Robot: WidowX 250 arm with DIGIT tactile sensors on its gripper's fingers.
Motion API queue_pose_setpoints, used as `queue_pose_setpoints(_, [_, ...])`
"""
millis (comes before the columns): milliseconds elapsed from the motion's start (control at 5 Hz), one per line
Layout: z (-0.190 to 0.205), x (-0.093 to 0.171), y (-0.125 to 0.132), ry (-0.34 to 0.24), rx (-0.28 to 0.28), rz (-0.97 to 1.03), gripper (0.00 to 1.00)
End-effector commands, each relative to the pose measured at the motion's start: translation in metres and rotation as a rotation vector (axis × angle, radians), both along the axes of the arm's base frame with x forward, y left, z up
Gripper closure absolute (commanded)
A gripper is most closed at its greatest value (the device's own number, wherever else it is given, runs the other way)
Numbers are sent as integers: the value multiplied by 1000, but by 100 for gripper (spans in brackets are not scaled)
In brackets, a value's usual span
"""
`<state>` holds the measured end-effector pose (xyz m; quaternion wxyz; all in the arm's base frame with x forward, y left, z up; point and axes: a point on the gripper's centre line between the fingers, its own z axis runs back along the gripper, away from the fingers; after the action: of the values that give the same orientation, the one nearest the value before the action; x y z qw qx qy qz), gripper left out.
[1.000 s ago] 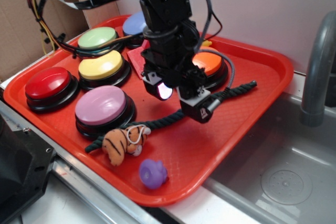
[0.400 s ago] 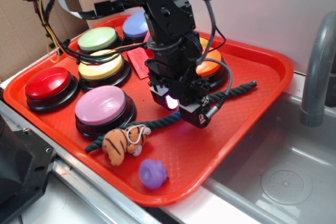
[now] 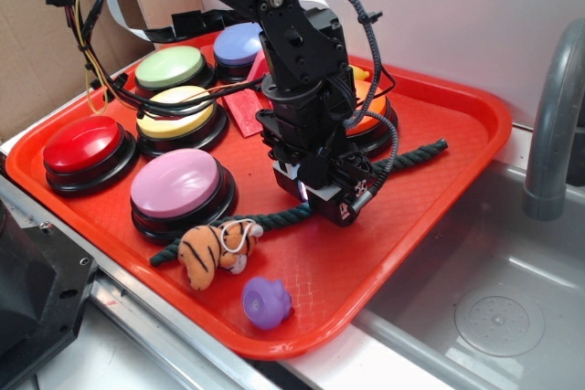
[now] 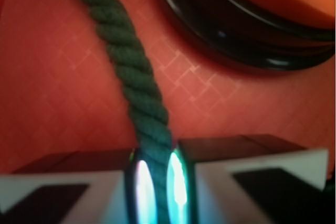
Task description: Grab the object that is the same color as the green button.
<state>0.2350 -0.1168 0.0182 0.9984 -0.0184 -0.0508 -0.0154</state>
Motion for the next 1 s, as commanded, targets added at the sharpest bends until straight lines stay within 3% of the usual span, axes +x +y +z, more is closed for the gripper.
queue_pose_setpoints(0, [21,3,3,-19,-4,23,100])
queue_pose_setpoints(400, [78,9,25,-41,-25,28,100])
queue_pose_setpoints(600, [113,13,46,-49,0,31,100])
queue_pose_setpoints(800, [163,15,83,-59,-16,21,100])
